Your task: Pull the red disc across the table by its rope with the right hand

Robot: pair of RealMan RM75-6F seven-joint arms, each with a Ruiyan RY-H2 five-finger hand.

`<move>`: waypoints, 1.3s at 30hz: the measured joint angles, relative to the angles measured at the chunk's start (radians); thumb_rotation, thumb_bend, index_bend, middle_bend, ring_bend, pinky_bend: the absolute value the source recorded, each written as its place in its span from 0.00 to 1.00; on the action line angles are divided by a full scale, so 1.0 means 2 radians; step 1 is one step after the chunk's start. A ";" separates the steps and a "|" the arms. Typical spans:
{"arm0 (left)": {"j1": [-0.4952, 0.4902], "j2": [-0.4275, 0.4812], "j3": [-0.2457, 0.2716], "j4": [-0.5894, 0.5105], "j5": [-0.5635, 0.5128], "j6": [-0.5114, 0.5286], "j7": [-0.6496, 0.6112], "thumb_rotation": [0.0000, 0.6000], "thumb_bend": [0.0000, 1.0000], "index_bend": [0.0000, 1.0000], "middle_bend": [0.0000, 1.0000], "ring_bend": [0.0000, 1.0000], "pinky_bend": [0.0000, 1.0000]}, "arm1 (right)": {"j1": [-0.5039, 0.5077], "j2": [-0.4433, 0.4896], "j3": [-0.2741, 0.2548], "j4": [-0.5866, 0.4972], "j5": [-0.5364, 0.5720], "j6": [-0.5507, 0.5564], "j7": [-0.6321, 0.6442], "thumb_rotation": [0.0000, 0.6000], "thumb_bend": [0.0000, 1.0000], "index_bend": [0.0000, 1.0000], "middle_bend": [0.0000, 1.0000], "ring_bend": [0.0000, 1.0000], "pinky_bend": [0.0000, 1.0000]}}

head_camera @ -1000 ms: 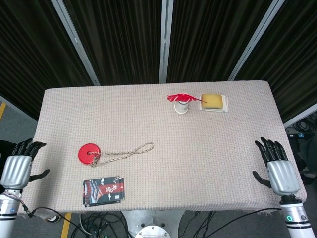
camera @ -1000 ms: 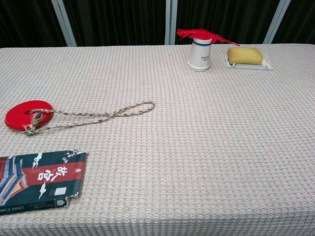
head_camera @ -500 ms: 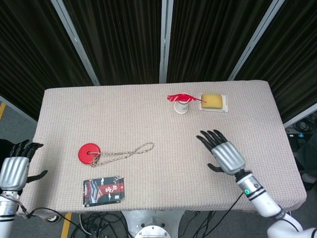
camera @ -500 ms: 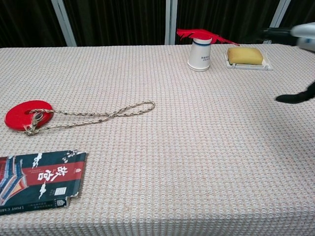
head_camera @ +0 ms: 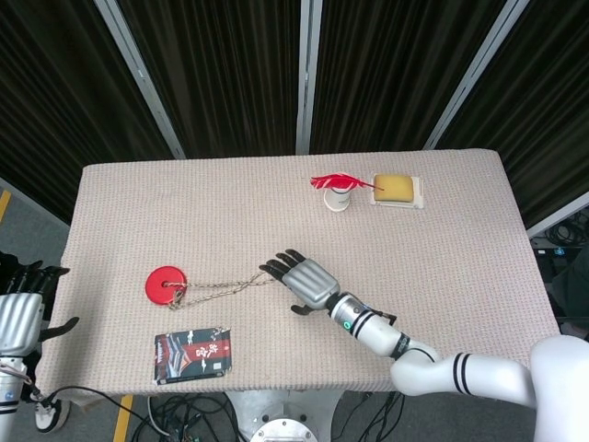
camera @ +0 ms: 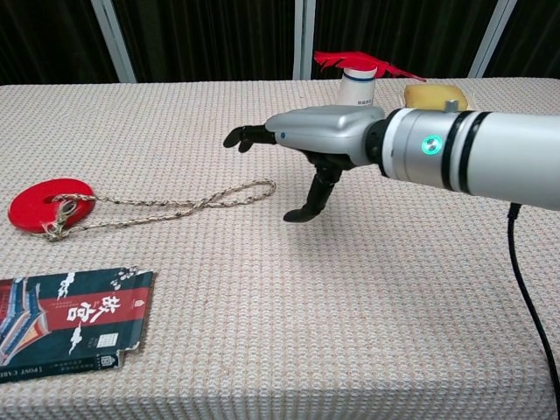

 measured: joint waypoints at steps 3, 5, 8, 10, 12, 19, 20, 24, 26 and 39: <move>0.002 -0.001 0.000 0.004 -0.001 0.001 -0.004 1.00 0.00 0.22 0.22 0.10 0.15 | 0.018 -0.021 -0.002 0.022 0.029 -0.005 -0.013 1.00 0.17 0.00 0.11 0.00 0.00; 0.002 -0.001 -0.001 0.006 -0.001 0.002 -0.007 1.00 0.00 0.22 0.22 0.10 0.15 | 0.027 -0.032 -0.006 0.032 0.045 -0.007 -0.022 1.00 0.17 0.00 0.12 0.00 0.00; 0.003 -0.001 -0.001 0.009 -0.001 0.002 -0.010 1.00 0.00 0.22 0.22 0.10 0.15 | 0.036 -0.044 -0.015 0.042 0.060 -0.004 -0.032 1.00 0.17 0.00 0.14 0.00 0.00; 0.003 -0.002 0.000 0.010 -0.001 0.001 -0.012 1.00 0.00 0.22 0.22 0.10 0.14 | 0.040 -0.048 -0.019 0.046 0.066 -0.002 -0.035 1.00 0.17 0.00 0.14 0.00 0.00; 0.003 -0.003 0.000 0.012 -0.001 0.002 -0.013 1.00 0.00 0.22 0.22 0.10 0.14 | 0.044 -0.051 -0.023 0.050 0.073 -0.001 -0.037 1.00 0.17 0.00 0.14 0.00 0.00; 0.004 -0.002 -0.002 0.012 0.000 0.003 -0.014 1.00 0.00 0.22 0.22 0.10 0.14 | 0.057 -0.060 -0.031 0.060 0.091 0.003 -0.040 1.00 0.17 0.00 0.21 0.00 0.00; 0.004 -0.002 -0.002 0.012 0.000 0.003 -0.014 1.00 0.00 0.22 0.22 0.10 0.15 | 0.058 -0.060 -0.032 0.061 0.093 0.004 -0.040 1.00 0.17 0.00 0.24 0.00 0.00; 0.004 -0.001 -0.002 0.011 0.001 0.003 -0.015 1.00 0.00 0.22 0.22 0.10 0.15 | 0.059 -0.062 -0.035 0.061 0.096 0.012 -0.039 1.00 0.17 0.00 0.35 0.00 0.00; 0.004 -0.001 -0.002 0.011 0.001 0.003 -0.015 1.00 0.00 0.22 0.22 0.10 0.14 | 0.058 -0.062 -0.036 0.060 0.094 0.018 -0.037 1.00 0.18 0.00 0.41 0.00 0.00; 0.004 -0.002 -0.002 0.011 0.001 0.002 -0.015 1.00 0.00 0.22 0.22 0.10 0.14 | 0.058 -0.059 -0.038 0.057 0.095 0.028 -0.016 1.00 0.21 0.00 0.59 0.05 0.00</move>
